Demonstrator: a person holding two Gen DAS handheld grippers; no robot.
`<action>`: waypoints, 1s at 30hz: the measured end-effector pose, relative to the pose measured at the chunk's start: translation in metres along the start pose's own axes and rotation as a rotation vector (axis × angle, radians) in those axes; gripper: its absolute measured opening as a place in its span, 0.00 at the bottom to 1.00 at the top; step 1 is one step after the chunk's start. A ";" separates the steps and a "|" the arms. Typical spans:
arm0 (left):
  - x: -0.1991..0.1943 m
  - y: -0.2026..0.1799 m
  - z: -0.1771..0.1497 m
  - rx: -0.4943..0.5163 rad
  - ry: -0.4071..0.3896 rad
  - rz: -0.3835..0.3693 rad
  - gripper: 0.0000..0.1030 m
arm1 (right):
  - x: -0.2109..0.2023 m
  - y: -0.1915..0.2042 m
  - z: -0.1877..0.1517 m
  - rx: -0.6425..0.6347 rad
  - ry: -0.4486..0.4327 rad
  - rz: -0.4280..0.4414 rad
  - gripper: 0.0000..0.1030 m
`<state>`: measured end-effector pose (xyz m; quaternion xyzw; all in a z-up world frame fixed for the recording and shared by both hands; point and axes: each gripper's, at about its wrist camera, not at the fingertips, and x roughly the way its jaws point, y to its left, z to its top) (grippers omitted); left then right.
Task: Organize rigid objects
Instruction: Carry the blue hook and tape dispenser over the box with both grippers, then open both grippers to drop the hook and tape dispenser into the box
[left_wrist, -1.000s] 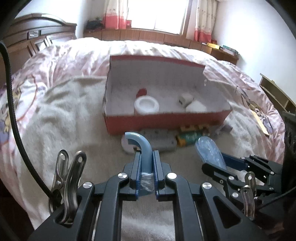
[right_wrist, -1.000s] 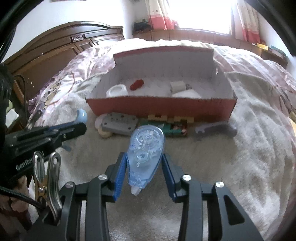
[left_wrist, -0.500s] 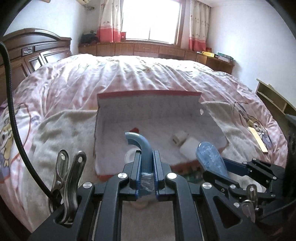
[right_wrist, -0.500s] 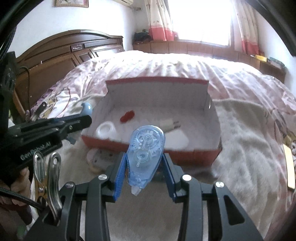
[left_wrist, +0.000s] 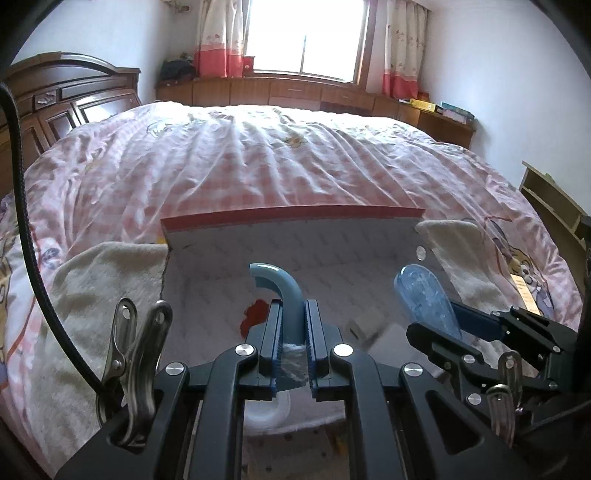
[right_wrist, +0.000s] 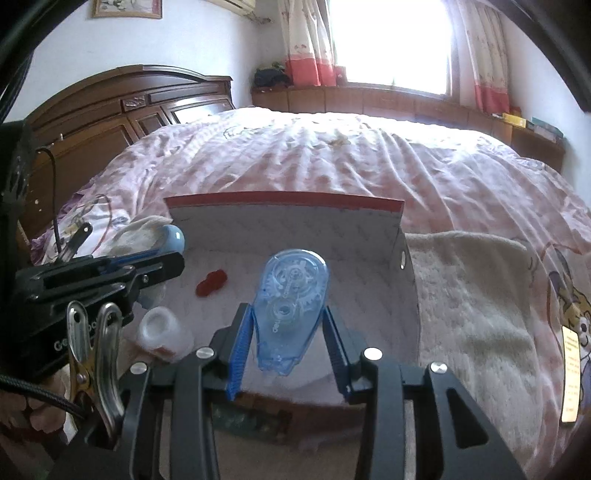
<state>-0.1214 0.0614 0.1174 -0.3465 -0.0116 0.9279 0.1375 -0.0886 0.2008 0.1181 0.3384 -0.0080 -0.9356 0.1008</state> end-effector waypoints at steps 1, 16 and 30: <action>0.006 0.000 0.003 -0.001 0.005 0.002 0.12 | 0.005 -0.002 0.002 0.003 0.006 -0.001 0.39; 0.057 0.007 0.014 -0.017 0.060 0.035 0.12 | 0.050 -0.019 0.015 0.011 0.058 -0.028 0.39; 0.076 0.012 0.017 -0.004 0.053 0.074 0.12 | 0.069 -0.019 0.015 0.017 0.076 -0.042 0.40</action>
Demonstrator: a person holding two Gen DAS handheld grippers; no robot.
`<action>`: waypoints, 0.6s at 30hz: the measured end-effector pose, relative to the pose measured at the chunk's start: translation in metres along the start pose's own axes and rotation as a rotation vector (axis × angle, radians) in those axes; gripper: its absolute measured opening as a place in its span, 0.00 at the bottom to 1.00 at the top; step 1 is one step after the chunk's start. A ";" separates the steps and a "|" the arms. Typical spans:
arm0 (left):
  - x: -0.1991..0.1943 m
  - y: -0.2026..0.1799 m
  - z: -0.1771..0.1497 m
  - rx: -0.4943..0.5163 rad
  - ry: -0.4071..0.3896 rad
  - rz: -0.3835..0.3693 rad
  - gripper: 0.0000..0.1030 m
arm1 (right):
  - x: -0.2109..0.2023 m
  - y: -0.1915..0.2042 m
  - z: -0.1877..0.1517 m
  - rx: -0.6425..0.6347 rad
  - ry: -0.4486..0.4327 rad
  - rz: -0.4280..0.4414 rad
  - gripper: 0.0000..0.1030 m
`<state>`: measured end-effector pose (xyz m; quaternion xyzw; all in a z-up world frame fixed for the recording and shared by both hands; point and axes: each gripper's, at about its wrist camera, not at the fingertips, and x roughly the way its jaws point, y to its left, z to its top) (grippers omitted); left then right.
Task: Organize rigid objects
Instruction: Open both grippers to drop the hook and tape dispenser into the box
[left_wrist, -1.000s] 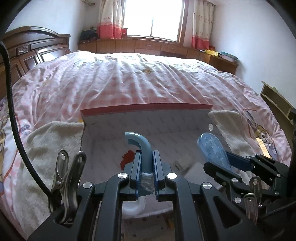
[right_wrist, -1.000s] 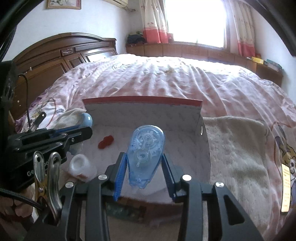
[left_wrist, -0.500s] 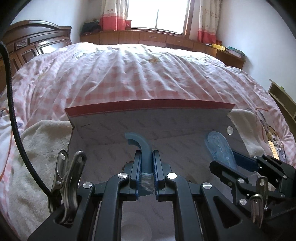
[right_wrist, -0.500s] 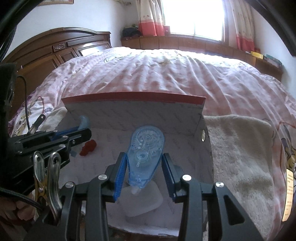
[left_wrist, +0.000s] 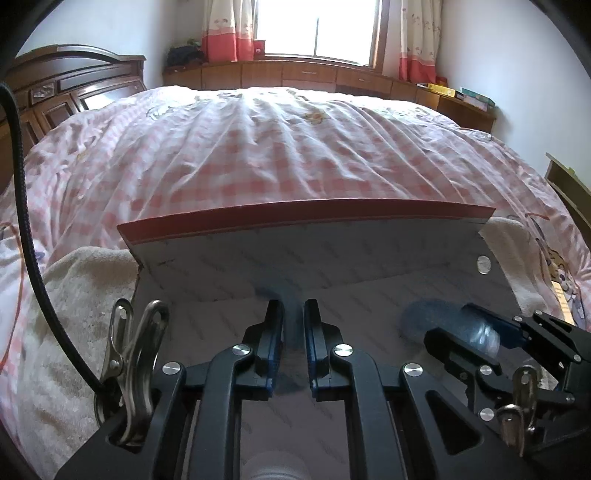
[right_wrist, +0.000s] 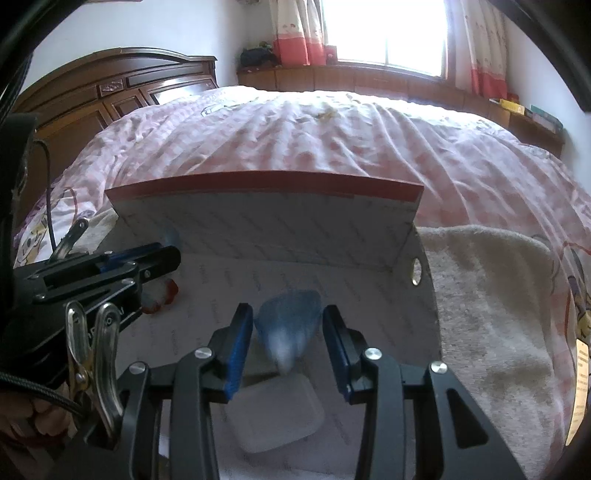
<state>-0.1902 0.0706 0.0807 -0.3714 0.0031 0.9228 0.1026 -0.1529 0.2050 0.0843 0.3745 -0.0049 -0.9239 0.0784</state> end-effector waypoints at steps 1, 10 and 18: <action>0.002 0.000 0.000 0.002 0.000 0.008 0.12 | 0.001 0.000 0.000 0.001 0.000 0.001 0.40; 0.013 0.014 0.001 -0.048 0.018 0.022 0.19 | 0.007 0.002 0.000 -0.001 -0.009 0.005 0.43; 0.018 0.017 0.006 0.008 -0.024 0.096 0.19 | 0.019 0.006 0.006 0.006 -0.018 0.028 0.43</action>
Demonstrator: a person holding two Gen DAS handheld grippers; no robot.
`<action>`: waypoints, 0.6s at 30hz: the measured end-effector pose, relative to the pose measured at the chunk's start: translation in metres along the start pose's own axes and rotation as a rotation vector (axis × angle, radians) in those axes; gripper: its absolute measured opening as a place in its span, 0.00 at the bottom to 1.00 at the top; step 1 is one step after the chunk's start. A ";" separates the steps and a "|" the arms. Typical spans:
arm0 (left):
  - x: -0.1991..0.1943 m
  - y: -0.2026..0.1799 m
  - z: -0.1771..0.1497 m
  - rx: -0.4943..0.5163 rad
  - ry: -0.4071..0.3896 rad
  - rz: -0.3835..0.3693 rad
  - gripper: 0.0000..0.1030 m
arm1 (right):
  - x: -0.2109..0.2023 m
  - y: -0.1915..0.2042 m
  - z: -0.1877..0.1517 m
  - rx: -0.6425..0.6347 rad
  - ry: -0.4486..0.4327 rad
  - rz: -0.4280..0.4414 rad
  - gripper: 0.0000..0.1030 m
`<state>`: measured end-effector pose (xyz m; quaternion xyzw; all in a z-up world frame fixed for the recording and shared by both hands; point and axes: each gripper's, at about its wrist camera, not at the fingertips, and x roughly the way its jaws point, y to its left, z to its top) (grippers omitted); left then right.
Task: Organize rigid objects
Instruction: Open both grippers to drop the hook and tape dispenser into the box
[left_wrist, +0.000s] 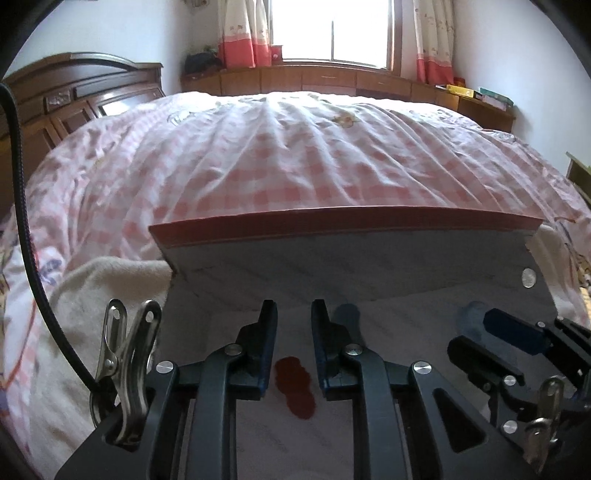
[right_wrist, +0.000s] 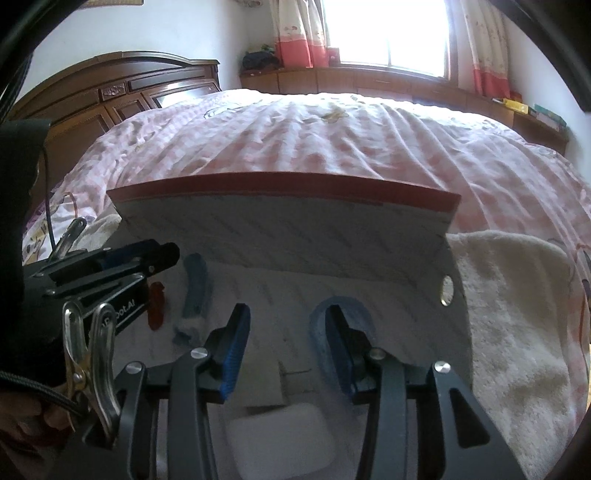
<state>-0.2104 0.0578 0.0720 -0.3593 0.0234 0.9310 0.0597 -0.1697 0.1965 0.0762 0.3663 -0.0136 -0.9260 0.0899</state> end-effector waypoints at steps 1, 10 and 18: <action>0.001 0.001 0.001 -0.001 0.000 0.000 0.19 | 0.000 0.001 0.002 -0.002 -0.006 0.003 0.43; 0.001 0.002 0.000 0.012 0.025 -0.018 0.19 | 0.001 0.005 0.009 0.002 -0.020 0.013 0.43; -0.028 0.003 -0.004 -0.004 0.033 -0.078 0.20 | -0.033 0.004 0.004 0.018 -0.057 0.014 0.44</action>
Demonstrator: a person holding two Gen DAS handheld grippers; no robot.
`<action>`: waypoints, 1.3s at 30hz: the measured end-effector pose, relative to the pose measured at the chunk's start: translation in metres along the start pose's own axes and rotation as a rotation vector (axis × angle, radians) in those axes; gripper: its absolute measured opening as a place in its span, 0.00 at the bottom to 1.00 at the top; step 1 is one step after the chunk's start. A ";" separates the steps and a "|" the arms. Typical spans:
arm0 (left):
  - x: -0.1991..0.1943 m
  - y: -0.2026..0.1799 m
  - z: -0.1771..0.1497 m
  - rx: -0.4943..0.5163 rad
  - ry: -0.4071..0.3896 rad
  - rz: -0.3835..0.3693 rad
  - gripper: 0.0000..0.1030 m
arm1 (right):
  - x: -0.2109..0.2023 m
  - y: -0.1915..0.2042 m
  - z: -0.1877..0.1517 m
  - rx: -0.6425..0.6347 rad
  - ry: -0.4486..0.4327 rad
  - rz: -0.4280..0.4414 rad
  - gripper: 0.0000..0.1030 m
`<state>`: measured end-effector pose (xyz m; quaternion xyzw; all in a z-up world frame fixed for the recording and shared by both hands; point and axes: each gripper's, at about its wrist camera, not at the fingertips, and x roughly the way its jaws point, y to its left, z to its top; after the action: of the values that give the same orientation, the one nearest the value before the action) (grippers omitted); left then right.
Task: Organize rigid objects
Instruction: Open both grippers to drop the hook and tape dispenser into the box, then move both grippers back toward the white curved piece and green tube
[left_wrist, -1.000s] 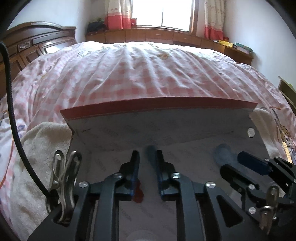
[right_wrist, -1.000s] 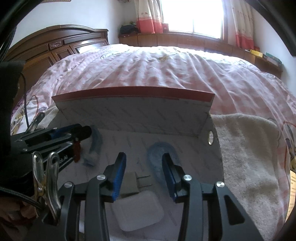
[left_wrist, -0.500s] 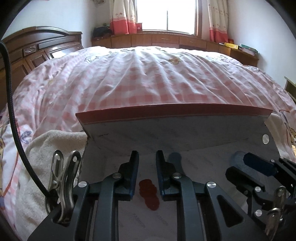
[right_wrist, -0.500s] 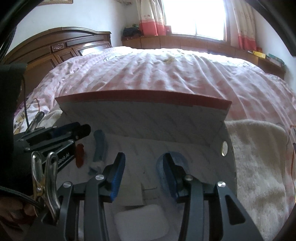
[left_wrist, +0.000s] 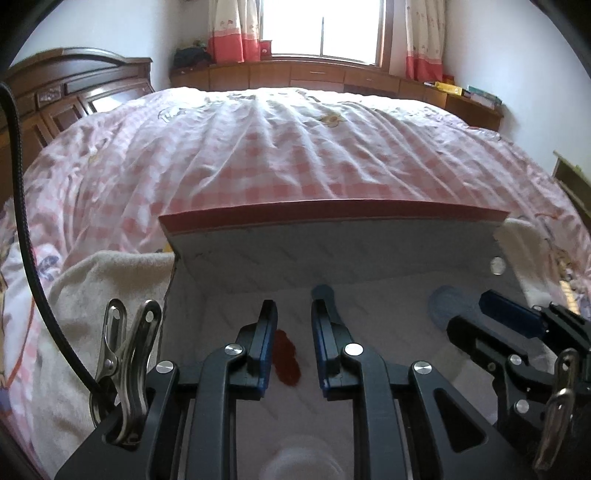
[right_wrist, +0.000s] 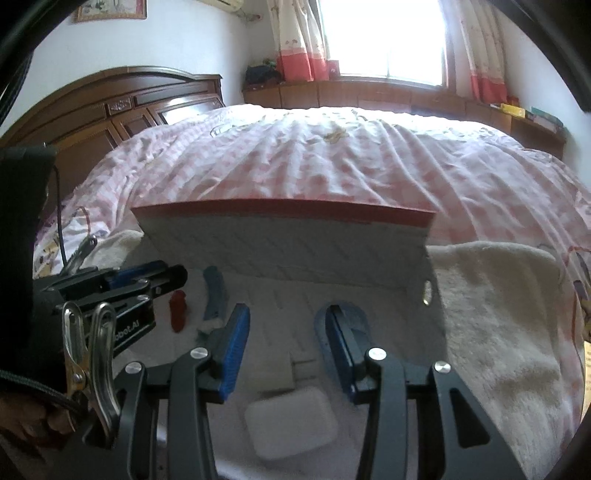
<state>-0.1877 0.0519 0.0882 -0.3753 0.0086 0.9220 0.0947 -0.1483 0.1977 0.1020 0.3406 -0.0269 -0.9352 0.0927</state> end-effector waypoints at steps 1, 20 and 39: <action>-0.006 0.000 -0.002 -0.002 0.001 -0.001 0.20 | -0.004 0.000 -0.001 0.003 -0.004 0.000 0.45; -0.084 0.001 -0.053 0.007 -0.001 -0.003 0.20 | -0.062 -0.001 -0.048 0.097 0.041 0.073 0.47; -0.106 0.001 -0.120 0.001 0.055 -0.028 0.20 | -0.087 0.000 -0.107 0.068 0.111 0.068 0.47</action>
<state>-0.0310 0.0231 0.0758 -0.4005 0.0062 0.9099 0.1076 -0.0140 0.2157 0.0749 0.3939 -0.0650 -0.9097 0.1142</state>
